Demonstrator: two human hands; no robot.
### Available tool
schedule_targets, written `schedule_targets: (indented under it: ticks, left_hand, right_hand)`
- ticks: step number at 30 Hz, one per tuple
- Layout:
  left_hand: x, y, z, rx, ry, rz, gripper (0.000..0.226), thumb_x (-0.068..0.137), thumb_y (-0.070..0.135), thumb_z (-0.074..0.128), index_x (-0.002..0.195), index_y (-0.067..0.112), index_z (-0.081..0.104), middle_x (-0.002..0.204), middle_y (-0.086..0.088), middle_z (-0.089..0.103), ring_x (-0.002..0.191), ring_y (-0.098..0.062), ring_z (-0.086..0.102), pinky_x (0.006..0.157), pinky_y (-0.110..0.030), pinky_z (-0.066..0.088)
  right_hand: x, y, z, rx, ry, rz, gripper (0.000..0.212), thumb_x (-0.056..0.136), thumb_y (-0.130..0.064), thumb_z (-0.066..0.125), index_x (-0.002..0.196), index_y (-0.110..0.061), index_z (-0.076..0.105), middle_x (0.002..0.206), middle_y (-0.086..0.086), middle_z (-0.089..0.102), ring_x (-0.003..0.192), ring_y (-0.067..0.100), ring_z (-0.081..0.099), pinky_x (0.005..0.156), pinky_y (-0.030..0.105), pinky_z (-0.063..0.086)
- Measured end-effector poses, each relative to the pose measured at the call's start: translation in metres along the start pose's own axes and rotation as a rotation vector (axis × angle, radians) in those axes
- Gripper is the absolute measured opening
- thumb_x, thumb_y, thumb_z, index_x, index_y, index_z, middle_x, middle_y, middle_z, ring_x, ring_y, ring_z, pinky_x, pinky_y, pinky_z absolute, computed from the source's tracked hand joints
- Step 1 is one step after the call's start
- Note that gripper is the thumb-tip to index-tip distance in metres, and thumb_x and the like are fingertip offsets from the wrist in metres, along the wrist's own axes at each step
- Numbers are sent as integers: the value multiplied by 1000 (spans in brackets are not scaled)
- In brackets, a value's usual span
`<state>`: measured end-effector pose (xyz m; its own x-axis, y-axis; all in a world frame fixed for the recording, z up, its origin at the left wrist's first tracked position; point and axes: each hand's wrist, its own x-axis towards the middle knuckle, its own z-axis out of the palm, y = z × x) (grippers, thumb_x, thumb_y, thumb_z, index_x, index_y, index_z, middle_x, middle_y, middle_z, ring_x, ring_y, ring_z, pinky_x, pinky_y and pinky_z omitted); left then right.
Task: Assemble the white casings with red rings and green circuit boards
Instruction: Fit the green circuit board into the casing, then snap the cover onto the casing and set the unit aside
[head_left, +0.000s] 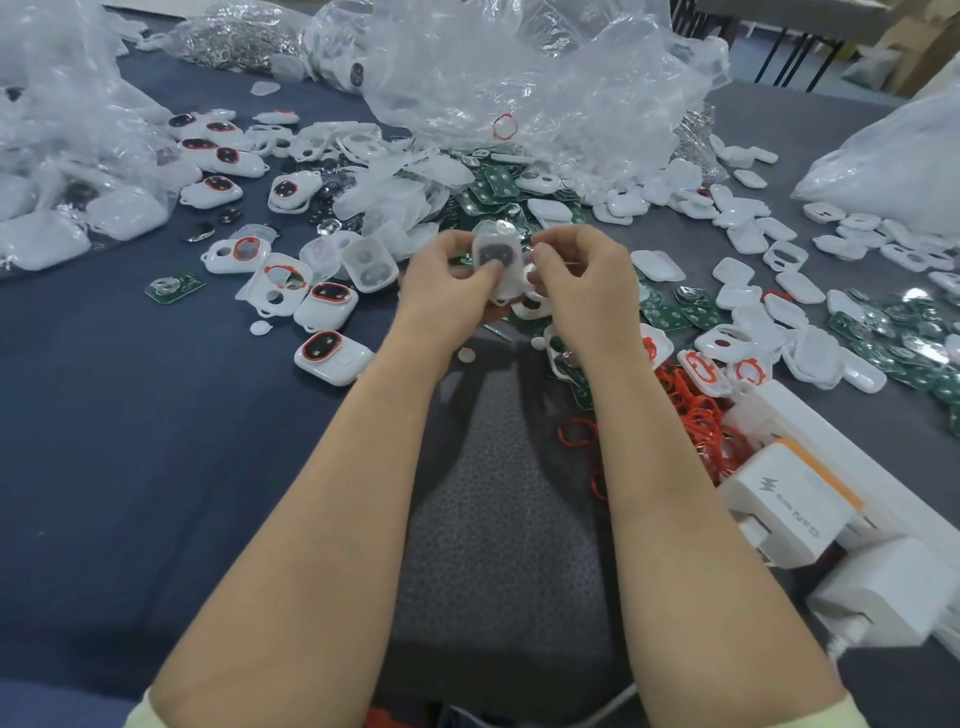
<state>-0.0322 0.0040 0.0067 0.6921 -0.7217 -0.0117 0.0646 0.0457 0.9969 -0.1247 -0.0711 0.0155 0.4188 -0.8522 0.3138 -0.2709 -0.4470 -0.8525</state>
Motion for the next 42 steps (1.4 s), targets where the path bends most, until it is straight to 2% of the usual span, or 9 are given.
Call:
schedule_targets:
  ticks: [5,9,14,20,27,32,37,39,42]
  left_hand:
    - [12,1,-18,-97,326,33,20,91,8,62,85,24,52,88,-7,66,84,-24,69,74,-38,60]
    - [14,1,-19,-70,422,74,25,87,8,65,79,27,51,91,-14,67,86,-31,68,81,-50,57]
    - [16,-2,-18,-169,414,74,24,89,4,62,81,24,51,76,-1,62,71,-19,64,70,-39,59]
    - [13,1,-15,-296,329,40,20,91,3,60,85,20,53,75,1,63,76,-23,68,63,-27,57]
    - [10,4,-9,-340,235,20,19,91,-4,55,103,11,57,74,-4,63,67,-14,64,55,-20,55]
    - [6,9,-9,-402,243,-22,24,91,-5,54,87,18,53,74,-3,62,66,-14,64,50,-19,53]
    - [5,8,-9,-396,215,-35,21,93,-2,53,89,18,51,85,-7,61,68,-18,67,55,-19,55]
    - [6,7,-8,-367,194,-46,21,94,-1,52,88,20,52,86,-6,62,66,-15,68,55,-19,55]
    - [6,4,-5,-309,112,-74,20,94,0,52,89,19,53,92,-10,65,68,-16,68,53,-18,53]
  right_hand:
    - [-3,-3,12,-202,18,-148,21,92,-6,52,103,-8,70,100,6,70,93,16,61,82,20,43]
    - [5,-7,34,-491,-121,-236,27,93,-12,49,115,-17,65,119,4,62,114,25,50,97,36,39]
    - [17,-4,58,-790,-173,-178,32,93,-10,49,122,-21,57,132,0,51,126,28,37,99,42,29]
    - [30,1,63,-726,-29,-133,28,93,-13,44,106,-24,66,115,1,60,114,25,47,94,39,26]
    - [33,1,61,-907,-211,-92,38,87,-20,51,125,-21,52,135,9,43,127,33,34,101,45,26]
    - [31,2,63,-864,-132,-101,30,88,-18,50,117,-21,59,128,7,50,123,29,41,98,42,27]
    - [31,0,48,-589,75,-104,33,101,-33,38,103,-17,67,101,6,64,101,26,54,78,33,29]
    - [31,-3,36,-439,96,-116,31,101,-31,42,99,-13,67,89,6,66,87,24,57,67,30,32]
    - [29,-6,18,-61,65,-20,22,98,-24,50,84,-15,64,65,-4,63,64,14,58,65,30,44]
